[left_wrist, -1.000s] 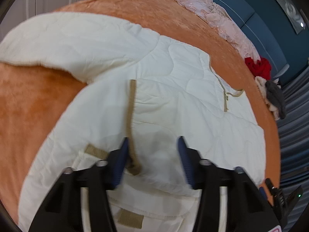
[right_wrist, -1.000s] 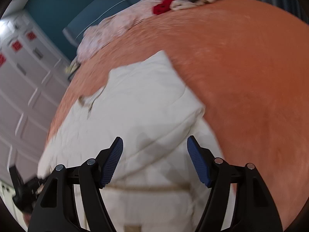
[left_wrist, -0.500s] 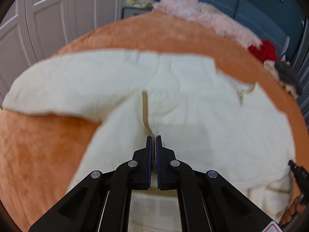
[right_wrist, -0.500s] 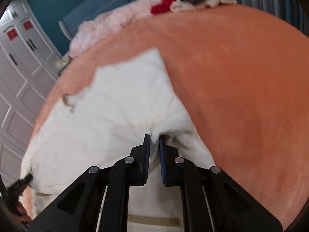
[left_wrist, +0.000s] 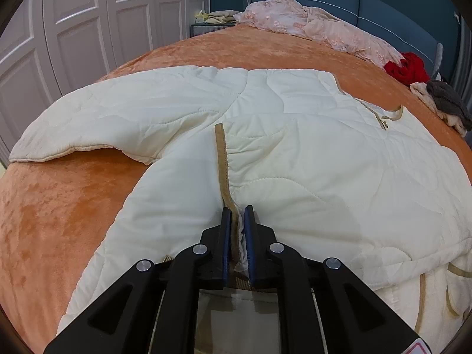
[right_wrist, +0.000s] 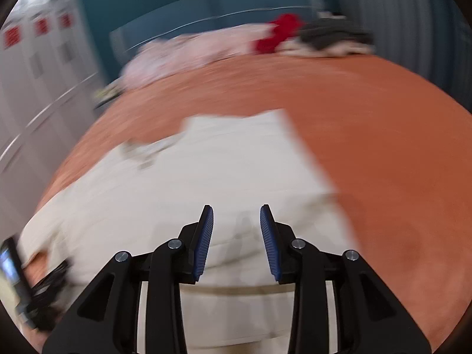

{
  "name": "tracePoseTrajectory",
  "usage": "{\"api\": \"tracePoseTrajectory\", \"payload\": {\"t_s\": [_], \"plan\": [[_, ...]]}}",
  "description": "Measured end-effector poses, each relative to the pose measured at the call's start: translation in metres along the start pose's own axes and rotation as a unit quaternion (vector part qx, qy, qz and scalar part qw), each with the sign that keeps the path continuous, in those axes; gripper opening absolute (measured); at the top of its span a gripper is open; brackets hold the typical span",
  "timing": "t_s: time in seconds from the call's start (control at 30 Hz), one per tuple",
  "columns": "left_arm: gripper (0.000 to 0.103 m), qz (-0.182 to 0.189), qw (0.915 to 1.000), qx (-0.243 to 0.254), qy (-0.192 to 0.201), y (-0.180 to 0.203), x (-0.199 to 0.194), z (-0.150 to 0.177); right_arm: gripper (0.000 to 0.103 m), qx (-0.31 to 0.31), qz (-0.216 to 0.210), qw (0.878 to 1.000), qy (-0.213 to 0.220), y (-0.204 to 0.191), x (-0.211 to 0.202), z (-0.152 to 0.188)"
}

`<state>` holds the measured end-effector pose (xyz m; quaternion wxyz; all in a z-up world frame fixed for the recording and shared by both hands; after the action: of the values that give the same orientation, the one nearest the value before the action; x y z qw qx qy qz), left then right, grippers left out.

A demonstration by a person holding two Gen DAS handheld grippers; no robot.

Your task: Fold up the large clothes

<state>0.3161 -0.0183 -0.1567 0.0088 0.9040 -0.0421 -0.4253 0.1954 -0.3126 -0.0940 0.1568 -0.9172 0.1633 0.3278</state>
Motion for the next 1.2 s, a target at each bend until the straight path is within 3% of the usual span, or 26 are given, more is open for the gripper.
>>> {"api": "tracePoseTrajectory", "payload": {"t_s": [0.1, 0.2, 0.27, 0.43, 0.53, 0.63, 0.67, 0.8, 0.93, 1.07, 1.13, 1.2], "plan": [[0.011, -0.001, 1.0000, 0.000, 0.001, -0.001, -0.001, 0.000, 0.032, -0.060, -0.050, 0.996, -0.032, -0.058, 0.024, 0.008], [0.011, 0.008, 0.9999, -0.007, 0.002, -0.002, -0.001, 0.000, 0.032, -0.078, -0.064, 0.992, -0.069, -0.088, 0.054, 0.025], [0.012, 0.014, 0.9998, -0.012, 0.002, -0.004, -0.001, 0.001, 0.032, -0.086, -0.050, 0.991, -0.091, -0.095, 0.074, 0.039], [0.013, 0.033, 0.9991, -0.026, 0.004, -0.009, -0.002, 0.001, 0.032, -0.124, -0.017, 0.990, -0.062, -0.102, 0.084, 0.058], [0.016, 0.090, 0.9931, -0.075, -0.004, -0.026, -0.006, -0.003, 0.033, -0.124, -0.018, 0.991, -0.057, -0.105, 0.087, 0.060], [0.022, 0.153, 0.9749, -0.160, -0.022, -0.069, -0.016, -0.009, 0.033, -0.120, -0.022, 0.991, -0.055, -0.100, 0.084, 0.062], [0.022, 0.155, 0.9707, -0.183, -0.022, -0.085, -0.020, -0.011, 0.033, -0.120, -0.022, 0.991, -0.054, -0.100, 0.085, 0.061], [0.023, 0.131, 0.9545, -0.267, -0.019, -0.175, -0.030, -0.022, 0.033, -0.122, -0.020, 0.991, -0.050, -0.102, 0.078, 0.062], [0.023, 0.078, 0.9279, -0.364, -0.023, -0.287, -0.022, -0.030, 0.034, -0.116, -0.026, 0.992, -0.047, -0.101, 0.077, 0.063], [0.023, 0.029, 0.9014, -0.432, -0.006, -0.369, -0.017, -0.033, 0.034, -0.114, -0.028, 0.992, -0.047, -0.100, 0.077, 0.063], [0.023, 0.038, 0.8856, -0.463, 0.002, -0.394, -0.012, -0.037, 0.035, -0.115, -0.027, 0.992, -0.047, -0.100, 0.077, 0.063], [0.023, 0.050, 0.8753, -0.481, 0.004, -0.406, -0.004, -0.042, 0.035, -0.115, -0.026, 0.992, -0.047, -0.100, 0.077, 0.063]]}}
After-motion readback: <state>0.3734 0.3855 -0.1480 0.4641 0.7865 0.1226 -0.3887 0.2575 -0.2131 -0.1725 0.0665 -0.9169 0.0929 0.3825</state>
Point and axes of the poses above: each gripper's, at about its wrist camera, not at the fingertips, and x roughly the way its jaws point, y to its right, z to its underside, the point moved 2 cm from there along x, roughly the way its jaws point, and after that the axes turned 1 degree about -x, right-handed, at the moved point
